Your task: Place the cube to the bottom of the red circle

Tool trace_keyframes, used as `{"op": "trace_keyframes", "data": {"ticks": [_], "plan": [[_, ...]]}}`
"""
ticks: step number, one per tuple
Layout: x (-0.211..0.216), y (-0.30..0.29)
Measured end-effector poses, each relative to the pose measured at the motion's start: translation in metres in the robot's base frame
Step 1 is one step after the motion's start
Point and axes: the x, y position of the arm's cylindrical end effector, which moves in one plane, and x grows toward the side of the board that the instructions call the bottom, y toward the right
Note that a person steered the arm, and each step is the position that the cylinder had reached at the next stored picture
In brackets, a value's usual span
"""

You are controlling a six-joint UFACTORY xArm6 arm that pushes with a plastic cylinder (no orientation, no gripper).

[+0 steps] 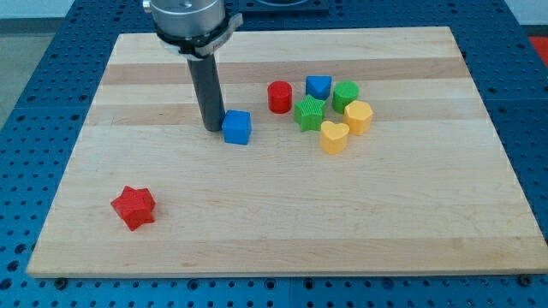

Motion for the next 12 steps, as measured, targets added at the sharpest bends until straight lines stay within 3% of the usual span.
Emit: {"op": "trace_keyframes", "data": {"ticks": [2, 12], "plan": [[0.039, 0.0], [0.01, 0.044]]}}
